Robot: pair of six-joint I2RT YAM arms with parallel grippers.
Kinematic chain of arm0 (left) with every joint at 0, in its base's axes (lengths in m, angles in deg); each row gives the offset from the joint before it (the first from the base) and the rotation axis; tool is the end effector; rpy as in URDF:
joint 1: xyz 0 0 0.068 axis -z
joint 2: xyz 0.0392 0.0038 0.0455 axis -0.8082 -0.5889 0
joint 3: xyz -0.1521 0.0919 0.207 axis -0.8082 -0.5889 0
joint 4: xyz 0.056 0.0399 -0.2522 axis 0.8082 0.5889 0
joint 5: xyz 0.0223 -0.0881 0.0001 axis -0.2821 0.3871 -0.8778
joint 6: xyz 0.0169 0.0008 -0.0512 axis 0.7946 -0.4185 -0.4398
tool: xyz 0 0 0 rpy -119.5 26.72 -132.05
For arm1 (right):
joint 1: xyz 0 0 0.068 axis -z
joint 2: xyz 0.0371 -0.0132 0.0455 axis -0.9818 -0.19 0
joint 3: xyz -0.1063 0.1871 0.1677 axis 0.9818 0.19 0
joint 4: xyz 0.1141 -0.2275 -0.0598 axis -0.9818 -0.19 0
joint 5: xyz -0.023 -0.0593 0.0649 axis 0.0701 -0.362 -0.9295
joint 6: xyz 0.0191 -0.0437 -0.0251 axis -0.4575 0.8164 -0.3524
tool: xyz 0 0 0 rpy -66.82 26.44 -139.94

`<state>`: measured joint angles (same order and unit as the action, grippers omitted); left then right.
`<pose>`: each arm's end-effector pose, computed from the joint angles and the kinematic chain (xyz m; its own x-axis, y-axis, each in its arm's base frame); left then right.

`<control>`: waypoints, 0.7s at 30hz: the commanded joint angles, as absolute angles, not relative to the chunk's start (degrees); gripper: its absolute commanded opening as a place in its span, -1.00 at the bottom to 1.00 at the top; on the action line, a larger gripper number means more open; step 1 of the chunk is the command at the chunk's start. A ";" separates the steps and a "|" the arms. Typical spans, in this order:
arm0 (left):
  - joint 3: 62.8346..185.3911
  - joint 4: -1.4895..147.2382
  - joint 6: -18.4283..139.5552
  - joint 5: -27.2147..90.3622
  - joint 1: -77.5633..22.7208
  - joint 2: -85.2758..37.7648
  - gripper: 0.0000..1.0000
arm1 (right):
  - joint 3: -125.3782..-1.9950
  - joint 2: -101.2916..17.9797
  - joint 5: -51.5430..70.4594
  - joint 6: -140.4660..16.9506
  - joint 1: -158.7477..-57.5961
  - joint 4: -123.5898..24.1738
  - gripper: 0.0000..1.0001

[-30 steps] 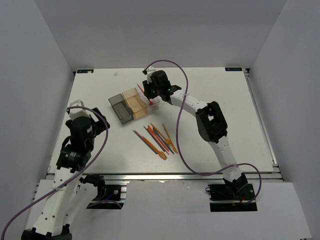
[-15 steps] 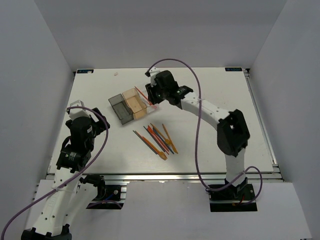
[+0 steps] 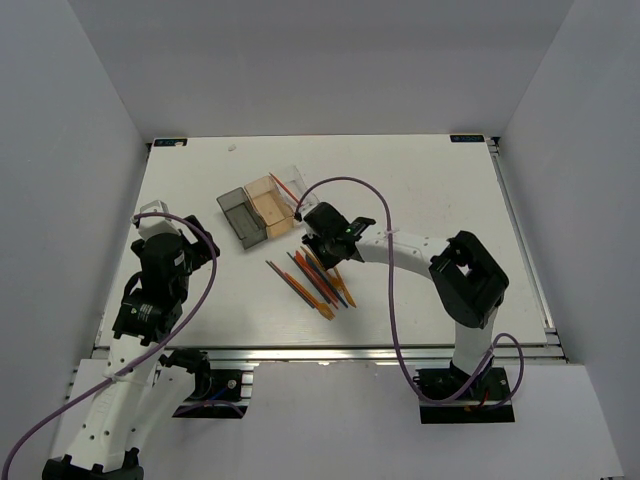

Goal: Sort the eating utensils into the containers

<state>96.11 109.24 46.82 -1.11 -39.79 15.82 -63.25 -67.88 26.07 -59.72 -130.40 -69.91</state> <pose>0.1348 -0.0187 0.3163 -0.3241 -0.3200 -0.8903 -0.3063 0.9259 -0.2212 0.2565 0.3119 0.1991 -0.5559 -0.5632 -0.6114 -0.6687 0.7399 -0.0736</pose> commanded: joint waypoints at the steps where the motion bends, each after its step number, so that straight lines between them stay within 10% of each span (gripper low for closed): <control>1: 95.71 108.55 47.01 -1.38 -39.24 15.97 0.96 | -62.76 -67.45 27.47 -60.48 -130.02 -69.15 -0.40; 21: 95.80 108.55 47.01 -1.38 -38.89 15.88 0.96 | -60.21 -70.44 23.08 -61.18 -130.02 -68.71 -0.49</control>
<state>96.11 109.24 46.82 -1.11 -39.16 15.82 -60.34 -69.76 24.00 -60.70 -129.85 -69.82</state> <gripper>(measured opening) 0.982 0.256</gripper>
